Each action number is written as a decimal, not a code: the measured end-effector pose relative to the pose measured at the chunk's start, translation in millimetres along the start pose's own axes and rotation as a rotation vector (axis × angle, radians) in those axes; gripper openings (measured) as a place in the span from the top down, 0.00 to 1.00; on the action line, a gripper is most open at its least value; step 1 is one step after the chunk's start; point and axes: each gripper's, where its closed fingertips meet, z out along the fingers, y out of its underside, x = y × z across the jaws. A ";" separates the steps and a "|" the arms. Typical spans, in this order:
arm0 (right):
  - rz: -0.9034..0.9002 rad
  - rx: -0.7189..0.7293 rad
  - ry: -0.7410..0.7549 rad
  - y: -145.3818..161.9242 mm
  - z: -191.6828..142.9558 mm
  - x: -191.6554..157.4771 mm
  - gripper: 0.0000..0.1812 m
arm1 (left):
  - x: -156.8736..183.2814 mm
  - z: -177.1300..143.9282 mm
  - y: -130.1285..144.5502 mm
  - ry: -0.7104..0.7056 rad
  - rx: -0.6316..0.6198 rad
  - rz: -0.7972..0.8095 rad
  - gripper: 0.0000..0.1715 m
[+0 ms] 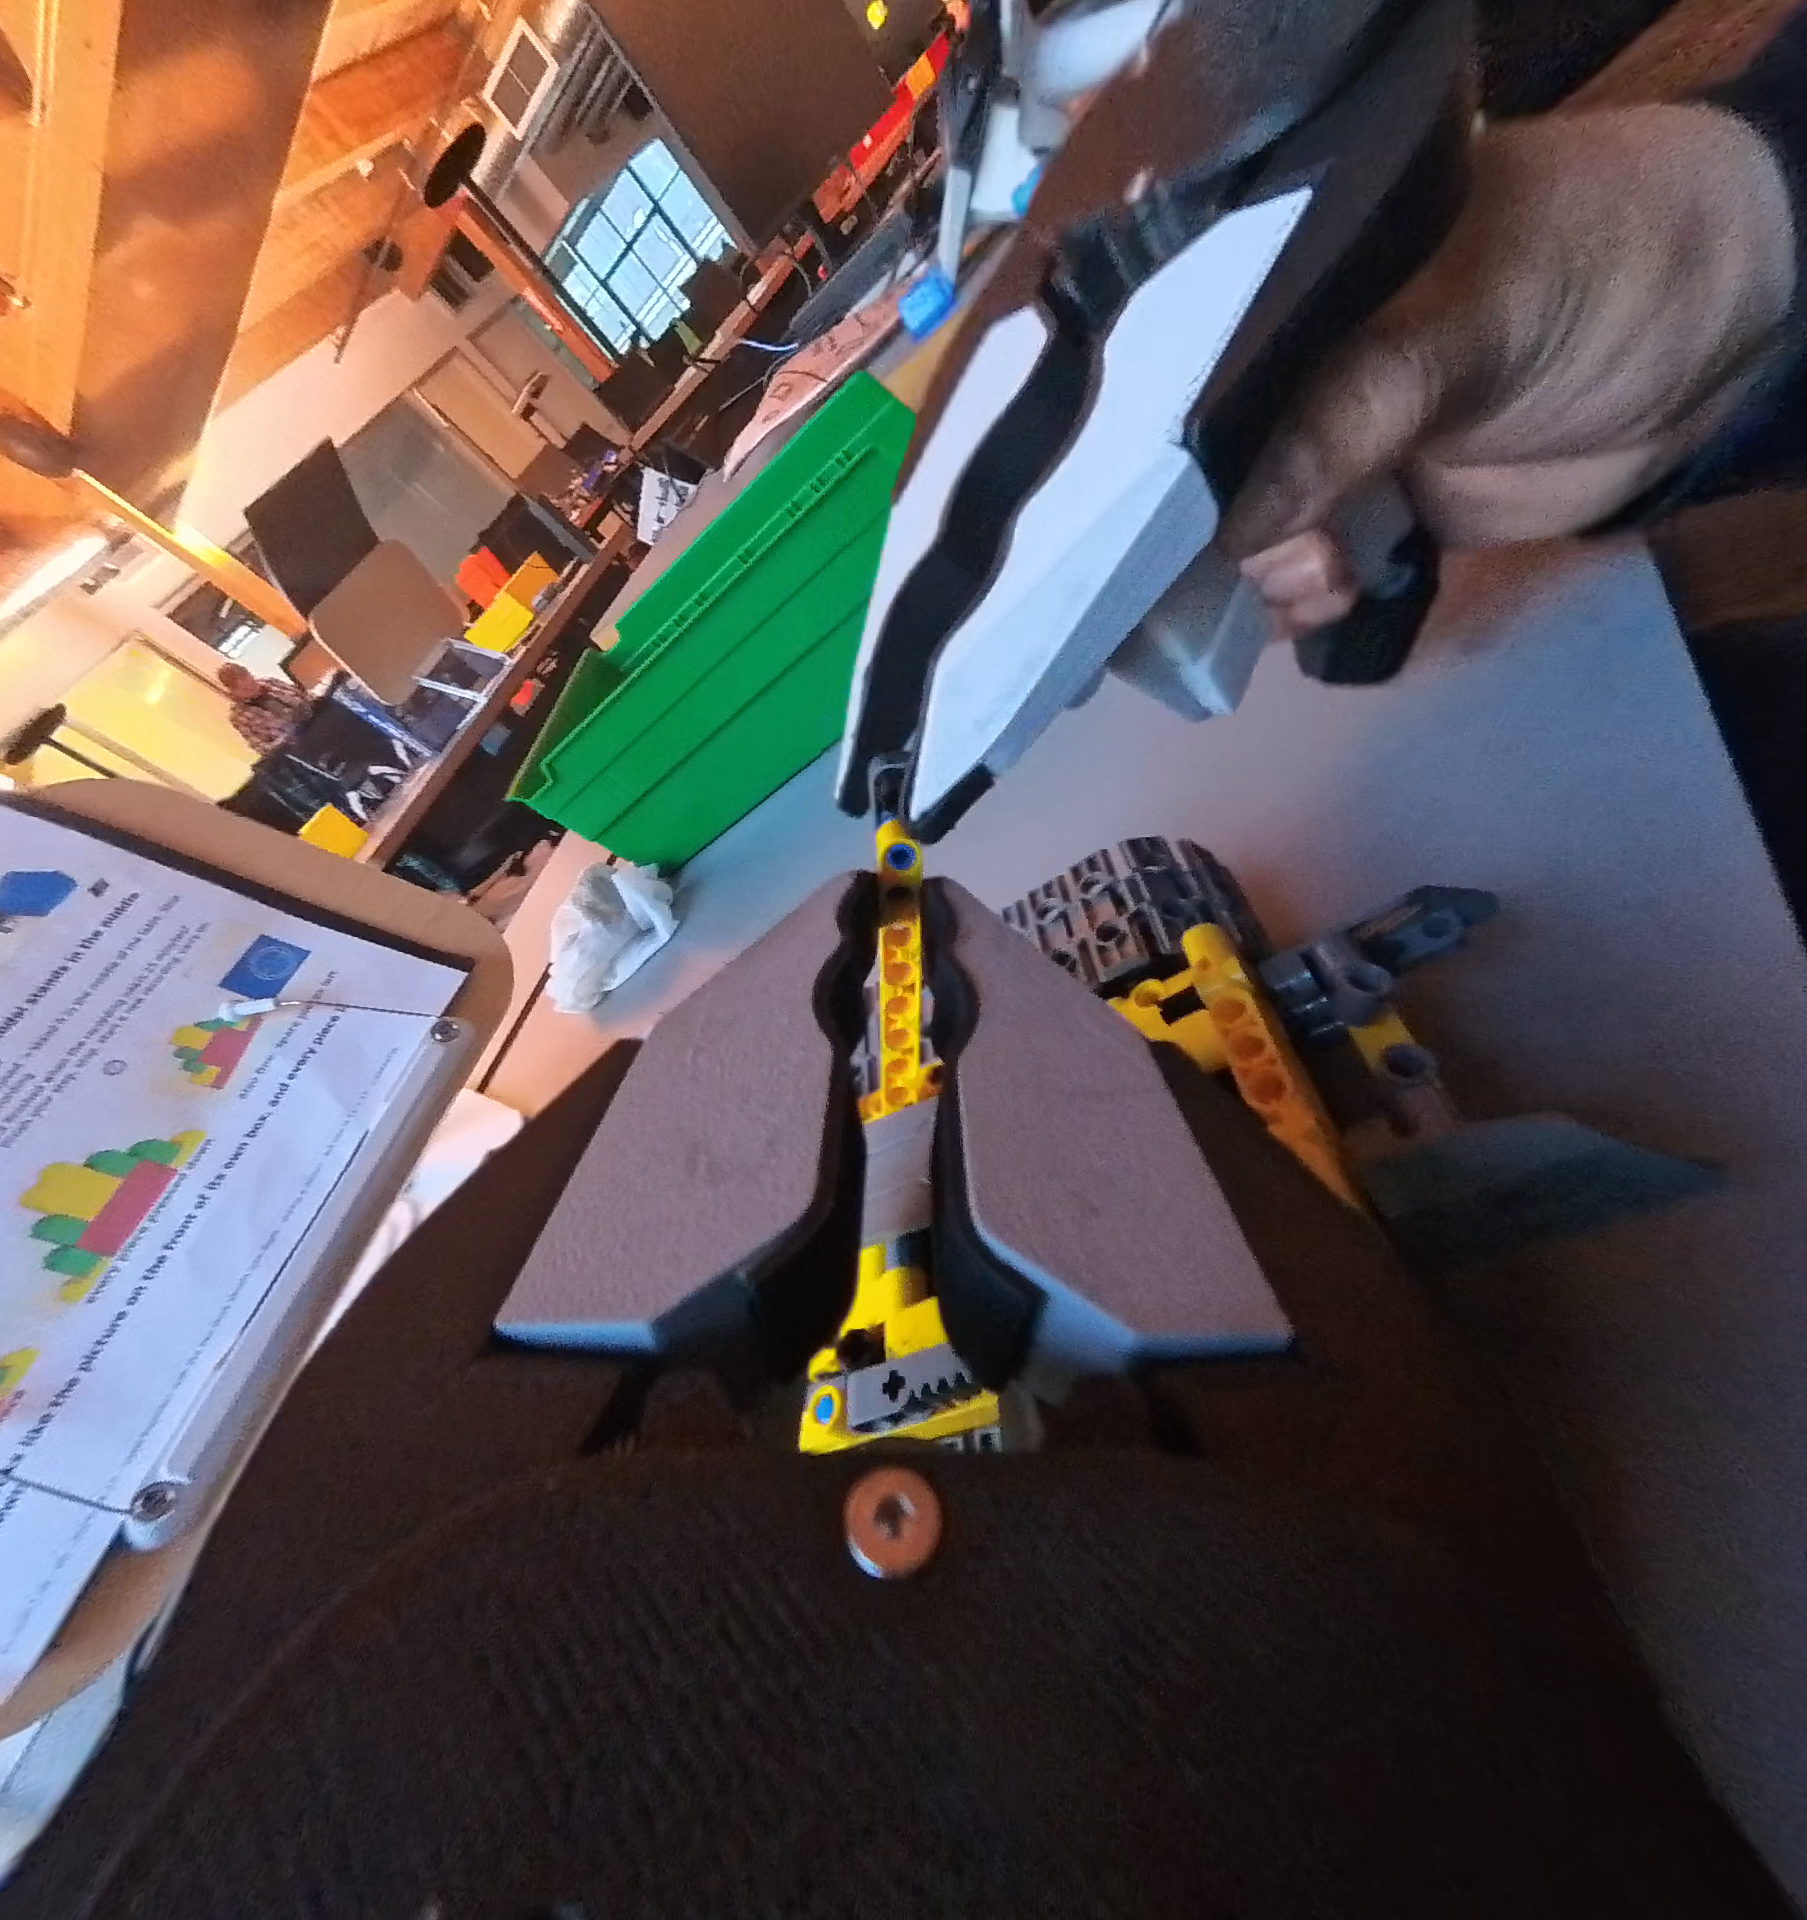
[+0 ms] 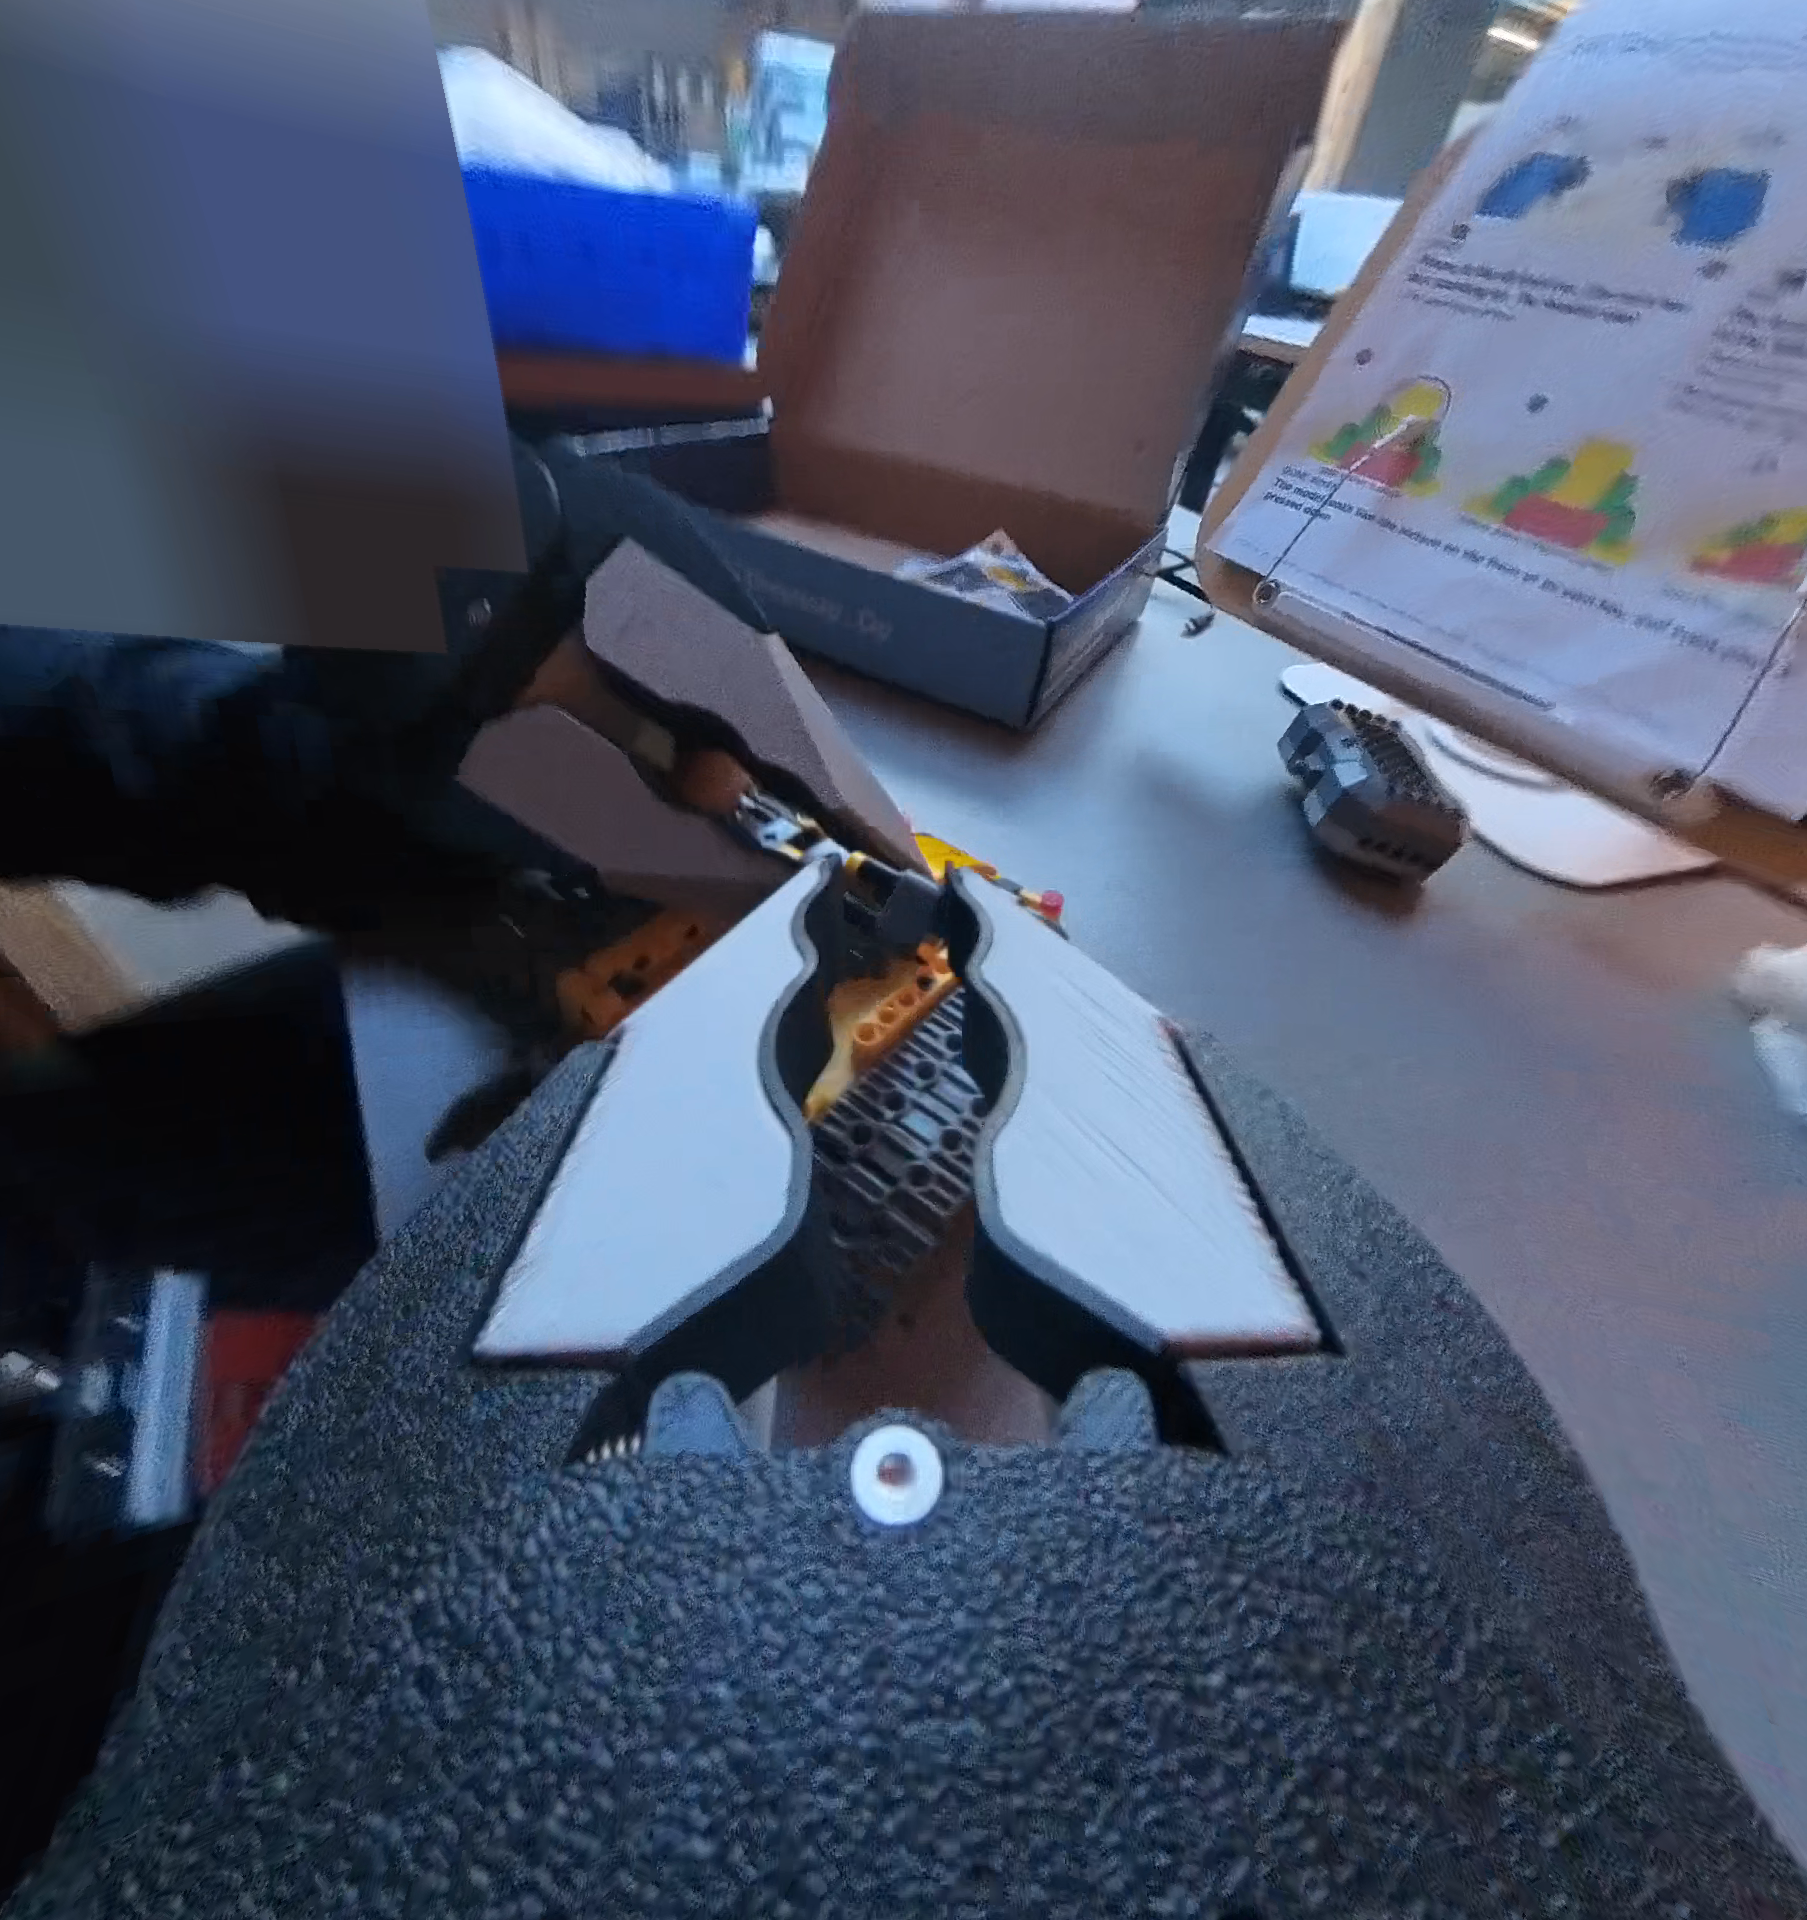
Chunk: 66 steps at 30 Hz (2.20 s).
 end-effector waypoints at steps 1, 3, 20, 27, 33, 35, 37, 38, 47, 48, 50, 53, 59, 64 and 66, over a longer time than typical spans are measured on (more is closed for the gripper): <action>0.040 0.026 -0.013 0.0 -0.6 -0.5 0.90 | 0.6 -0.1 -0.2 0.010 0.005 -0.010 0.97; 0.007 0.036 -0.018 -0.1 -1.9 -1.5 0.91 | 1.4 0.2 -1.3 0.011 0.011 -0.009 0.97; 0.072 0.031 0.070 4.7 -38.5 19.9 0.88 | -3.1 -3.1 -19.5 -0.039 0.129 -0.004 0.91; 0.017 -0.125 0.185 42.4 -62.0 43.0 0.89 | -12.7 -40.2 -22.1 0.074 0.040 -0.310 0.85; 0.005 -0.117 0.152 41.4 -62.6 36.9 0.89 | -4.3 -67.7 19.7 0.096 -0.177 -0.443 0.86; -0.025 -0.136 0.140 44.0 -59.3 32.8 0.89 | -2.4 -72.5 24.7 0.098 -0.193 -0.480 0.86; -0.074 -0.159 0.132 48.1 -56.0 28.6 0.89 | -2.2 -75.4 25.8 0.106 -0.201 -0.507 0.86; -0.096 -0.170 0.126 50.0 -54.6 26.3 0.89 | -3.1 -76.1 26.0 0.108 -0.209 -0.515 0.86; -0.274 -0.215 0.103 59.4 -47.7 10.1 0.92 | -5.0 -45.6 7.5 0.202 -0.266 -0.417 0.85; -0.293 -0.202 0.109 57.8 -48.6 8.7 0.93 | -3.5 -39.0 6.4 0.223 -0.272 -0.396 0.85; -0.320 -0.171 0.120 53.8 -51.0 6.8 0.96 | 0.7 -25.9 2.0 0.277 -0.260 -0.353 0.87; -0.344 -0.138 0.127 49.7 -53.3 5.1 0.98 | 0.9 -9.6 -1.6 0.311 -0.241 -0.325 0.85; -0.322 -0.117 0.077 47.4 -54.6 1.0 0.98 | 10.8 7.9 2.8 0.354 -0.272 -0.260 0.89; -0.309 -0.108 0.061 46.2 -55.3 0.4 0.98 | 9.6 4.5 2.7 0.344 -0.250 -0.188 0.95; -0.311 -0.108 0.041 46.6 -55.3 -2.2 0.98 | 8.0 0.9 1.9 0.379 -0.231 -0.311 0.96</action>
